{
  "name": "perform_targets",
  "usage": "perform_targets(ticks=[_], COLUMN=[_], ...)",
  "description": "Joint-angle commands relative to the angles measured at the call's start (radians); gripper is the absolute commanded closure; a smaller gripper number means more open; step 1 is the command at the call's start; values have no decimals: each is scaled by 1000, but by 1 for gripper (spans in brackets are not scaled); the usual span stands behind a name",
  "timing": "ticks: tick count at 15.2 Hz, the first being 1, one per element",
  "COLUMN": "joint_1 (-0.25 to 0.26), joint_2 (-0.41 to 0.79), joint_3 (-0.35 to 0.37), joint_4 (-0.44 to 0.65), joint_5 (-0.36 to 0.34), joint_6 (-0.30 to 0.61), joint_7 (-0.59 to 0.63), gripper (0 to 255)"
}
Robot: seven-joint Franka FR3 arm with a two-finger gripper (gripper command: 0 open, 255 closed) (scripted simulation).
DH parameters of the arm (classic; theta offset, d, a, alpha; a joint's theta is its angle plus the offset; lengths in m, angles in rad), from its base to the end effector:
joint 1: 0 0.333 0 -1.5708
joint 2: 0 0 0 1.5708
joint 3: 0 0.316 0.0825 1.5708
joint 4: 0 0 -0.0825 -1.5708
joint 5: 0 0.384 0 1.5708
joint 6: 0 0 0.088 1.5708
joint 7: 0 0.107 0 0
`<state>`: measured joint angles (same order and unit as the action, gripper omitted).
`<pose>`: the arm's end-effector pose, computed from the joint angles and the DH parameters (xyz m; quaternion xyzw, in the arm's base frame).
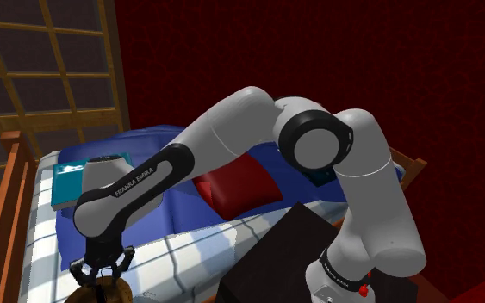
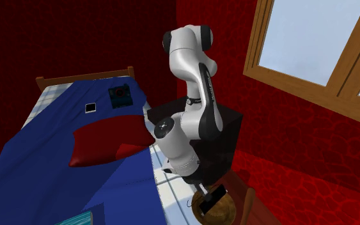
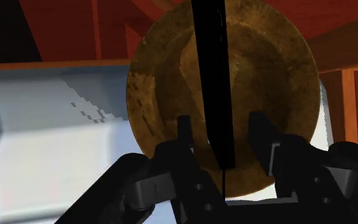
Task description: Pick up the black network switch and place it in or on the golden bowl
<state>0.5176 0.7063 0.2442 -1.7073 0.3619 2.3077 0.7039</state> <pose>0.4863 0.4538 0.1861 -0.9696 0.1225 0.1741 0.1205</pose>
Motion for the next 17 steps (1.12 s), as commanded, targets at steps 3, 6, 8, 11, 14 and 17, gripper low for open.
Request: perform_targets(ticks=[3, 6, 8, 11, 14, 17], joint_1=[2, -5, -20, -26, -26, -26], joint_2=[3, -16, -55, -69, -69, -69], joint_3=[1, 0, -3, -5, -5, -5], joint_4=[-3, 0, 5, 9, 9, 9], joint_5=[0, -2, -5, -7, -7, -7], joint_6=[-1, -25, -72, -92, -92, -92], joint_7=[0, 2, 4, 5, 5, 5], gripper=[0, 0, 0, 0, 0, 0])
